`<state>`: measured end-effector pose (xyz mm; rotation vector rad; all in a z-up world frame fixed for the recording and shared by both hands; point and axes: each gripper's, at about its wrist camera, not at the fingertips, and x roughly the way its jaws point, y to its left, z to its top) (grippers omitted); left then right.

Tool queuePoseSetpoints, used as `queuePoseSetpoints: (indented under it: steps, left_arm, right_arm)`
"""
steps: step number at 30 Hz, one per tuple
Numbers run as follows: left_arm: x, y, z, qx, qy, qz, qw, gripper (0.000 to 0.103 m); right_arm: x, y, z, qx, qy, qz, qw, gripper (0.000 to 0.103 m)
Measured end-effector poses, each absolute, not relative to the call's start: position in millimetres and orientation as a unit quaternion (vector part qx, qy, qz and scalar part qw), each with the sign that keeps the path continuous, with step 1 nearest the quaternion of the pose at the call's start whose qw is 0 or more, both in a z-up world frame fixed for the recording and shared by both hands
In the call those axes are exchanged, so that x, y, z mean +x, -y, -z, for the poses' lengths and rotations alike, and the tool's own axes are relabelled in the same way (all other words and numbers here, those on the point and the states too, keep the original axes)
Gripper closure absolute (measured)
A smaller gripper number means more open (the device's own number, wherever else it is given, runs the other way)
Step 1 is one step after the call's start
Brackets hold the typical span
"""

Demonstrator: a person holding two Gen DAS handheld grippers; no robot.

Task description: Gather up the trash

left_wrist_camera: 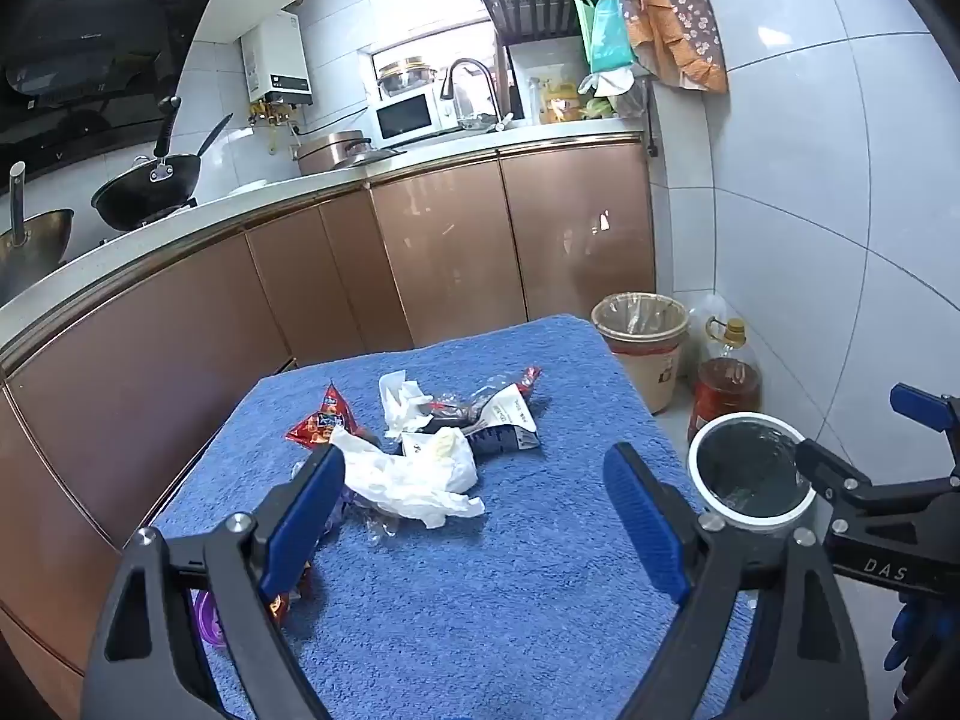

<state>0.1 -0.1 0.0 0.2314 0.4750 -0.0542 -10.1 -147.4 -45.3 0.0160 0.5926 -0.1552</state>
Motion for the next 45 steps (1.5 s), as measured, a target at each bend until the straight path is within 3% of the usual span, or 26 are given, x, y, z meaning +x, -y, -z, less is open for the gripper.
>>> queuePoseSetpoints:
  steps: [45]
  left_arm:
    - [0.7, -9.2, -5.8, 0.087, -0.234, 0.024, 0.968, 0.015]
  right_arm:
    - [-23.6, 145.7, 23.5, -0.013, -0.263, 0.084, 0.961, 0.0]
